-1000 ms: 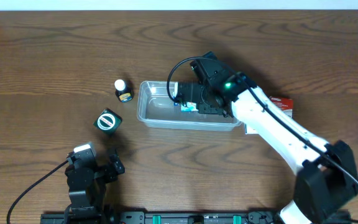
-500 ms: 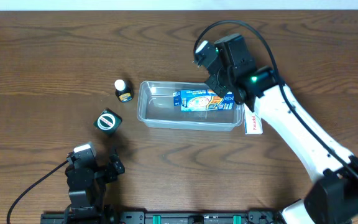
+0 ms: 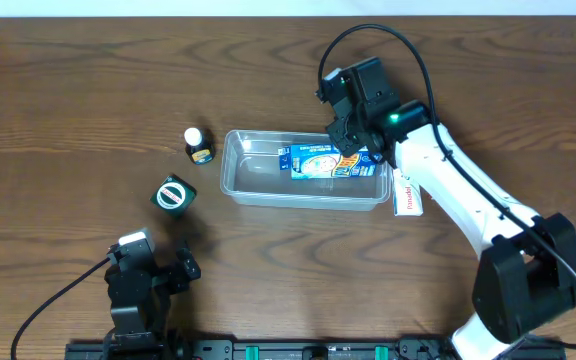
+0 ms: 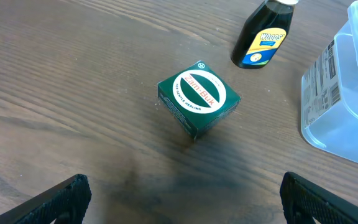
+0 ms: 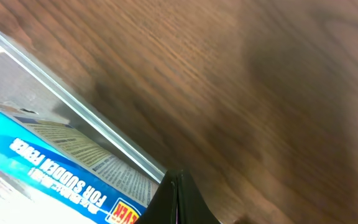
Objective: Pack container
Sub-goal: 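Lower the blue box flat into the container and release, then move the right gripper back to the red medicine box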
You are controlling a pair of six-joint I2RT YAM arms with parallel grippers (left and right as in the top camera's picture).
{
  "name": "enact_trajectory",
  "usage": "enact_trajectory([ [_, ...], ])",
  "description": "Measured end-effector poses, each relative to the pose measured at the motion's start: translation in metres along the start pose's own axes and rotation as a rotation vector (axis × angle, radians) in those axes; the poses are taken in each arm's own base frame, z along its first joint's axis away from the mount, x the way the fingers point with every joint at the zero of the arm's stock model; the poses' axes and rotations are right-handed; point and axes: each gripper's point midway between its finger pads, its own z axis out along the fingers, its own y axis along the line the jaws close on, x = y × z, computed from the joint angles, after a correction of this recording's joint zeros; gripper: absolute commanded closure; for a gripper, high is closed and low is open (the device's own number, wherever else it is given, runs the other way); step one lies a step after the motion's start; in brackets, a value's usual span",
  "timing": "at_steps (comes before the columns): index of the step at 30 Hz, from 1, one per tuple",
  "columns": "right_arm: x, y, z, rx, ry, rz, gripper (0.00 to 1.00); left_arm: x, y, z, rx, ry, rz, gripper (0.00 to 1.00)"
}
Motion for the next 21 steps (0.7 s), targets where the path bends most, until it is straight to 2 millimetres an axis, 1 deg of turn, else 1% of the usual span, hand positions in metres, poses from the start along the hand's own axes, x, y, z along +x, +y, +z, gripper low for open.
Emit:
enact_trajectory([
  [4,0.012,0.004,0.01,-0.02,0.049,0.001,0.99,0.0,0.0,0.0,0.0,0.0,0.0,0.02],
  [8,0.013,0.007,0.012,-0.034,0.054,0.003,0.99,0.0,0.0,0.0,0.0,0.0,0.0,0.02],
  [11,0.017,0.011,0.012,-0.056,0.069,0.004,0.99,0.0,0.0,0.0,0.0,0.0,0.0,0.02],
  [18,0.044,0.026,0.006,-0.11,0.183,-0.004,0.99,0.0,0.0,0.0,0.0,0.0,0.0,0.02],
  [21,0.043,0.037,0.001,-0.122,0.18,-0.026,0.99,0.0,0.0,0.0,0.0,0.0,0.0,0.02],
])
